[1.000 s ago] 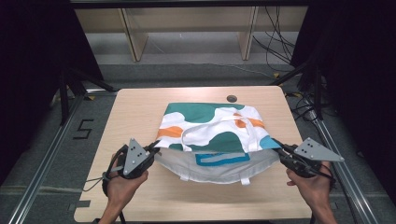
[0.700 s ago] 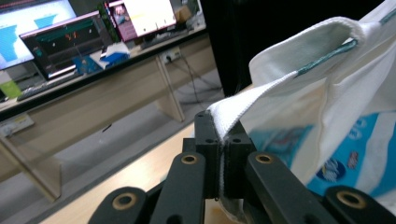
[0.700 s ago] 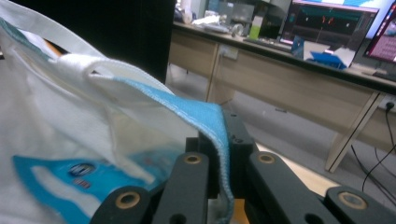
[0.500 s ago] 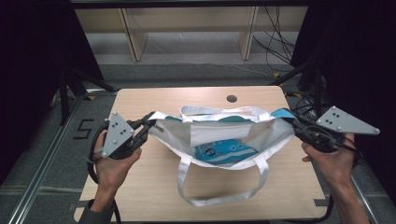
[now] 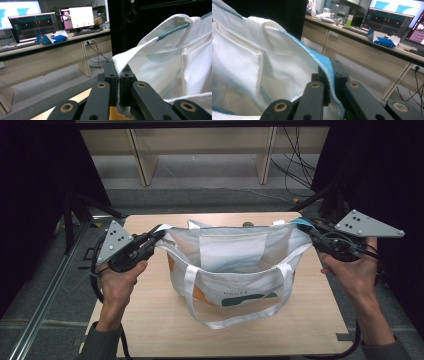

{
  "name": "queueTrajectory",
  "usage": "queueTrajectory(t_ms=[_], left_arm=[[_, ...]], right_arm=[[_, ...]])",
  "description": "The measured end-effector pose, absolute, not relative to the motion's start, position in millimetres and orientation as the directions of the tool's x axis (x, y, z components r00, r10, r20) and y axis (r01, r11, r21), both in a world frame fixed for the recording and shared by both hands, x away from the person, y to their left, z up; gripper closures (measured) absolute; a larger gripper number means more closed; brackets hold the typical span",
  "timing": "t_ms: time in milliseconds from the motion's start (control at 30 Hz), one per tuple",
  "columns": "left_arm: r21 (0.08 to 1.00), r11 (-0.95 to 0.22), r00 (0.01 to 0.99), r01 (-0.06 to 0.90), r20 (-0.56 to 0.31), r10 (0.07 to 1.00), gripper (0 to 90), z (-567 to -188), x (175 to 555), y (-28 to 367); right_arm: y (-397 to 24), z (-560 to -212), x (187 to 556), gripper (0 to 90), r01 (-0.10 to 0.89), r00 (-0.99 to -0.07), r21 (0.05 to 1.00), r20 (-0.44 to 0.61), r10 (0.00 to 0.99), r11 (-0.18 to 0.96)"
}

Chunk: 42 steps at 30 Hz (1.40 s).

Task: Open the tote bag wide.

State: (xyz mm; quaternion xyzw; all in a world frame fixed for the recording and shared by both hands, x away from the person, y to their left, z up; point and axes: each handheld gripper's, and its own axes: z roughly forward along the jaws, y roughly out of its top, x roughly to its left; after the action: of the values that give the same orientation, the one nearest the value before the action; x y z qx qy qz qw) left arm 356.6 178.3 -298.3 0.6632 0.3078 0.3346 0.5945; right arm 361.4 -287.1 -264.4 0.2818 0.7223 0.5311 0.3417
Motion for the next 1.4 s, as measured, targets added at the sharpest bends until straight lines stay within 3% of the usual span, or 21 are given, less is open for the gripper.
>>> queueTrajectory(t_ms=[200, 600, 700, 1400], left_arm=[[0.994, -0.107, 0.596, 0.027, 0.070, 0.800, 87.1, -316, 362, 177], [0.989, -0.142, 0.602, 0.037, 0.091, 0.793, 86.9, -336, 364, 171], [0.985, -0.163, 0.603, 0.051, 0.100, 0.791, 86.7, -346, 366, 172], [0.936, -0.301, 0.627, 0.181, 0.126, 0.768, 86.0, -416, 391, 159]], right_arm=[[-289, -283, 365, 88.7, 0.075, -0.612, 0.959, -0.171, 0.772, 0.272], [-292, -317, 354, 88.6, 0.008, -0.578, 0.974, -0.179, 0.796, 0.224], [-292, -320, 357, 88.6, -0.001, -0.570, 0.963, -0.221, 0.791, 0.269], [-295, -371, 371, 88.5, 0.140, -0.575, 0.922, -0.220, 0.788, 0.360]])
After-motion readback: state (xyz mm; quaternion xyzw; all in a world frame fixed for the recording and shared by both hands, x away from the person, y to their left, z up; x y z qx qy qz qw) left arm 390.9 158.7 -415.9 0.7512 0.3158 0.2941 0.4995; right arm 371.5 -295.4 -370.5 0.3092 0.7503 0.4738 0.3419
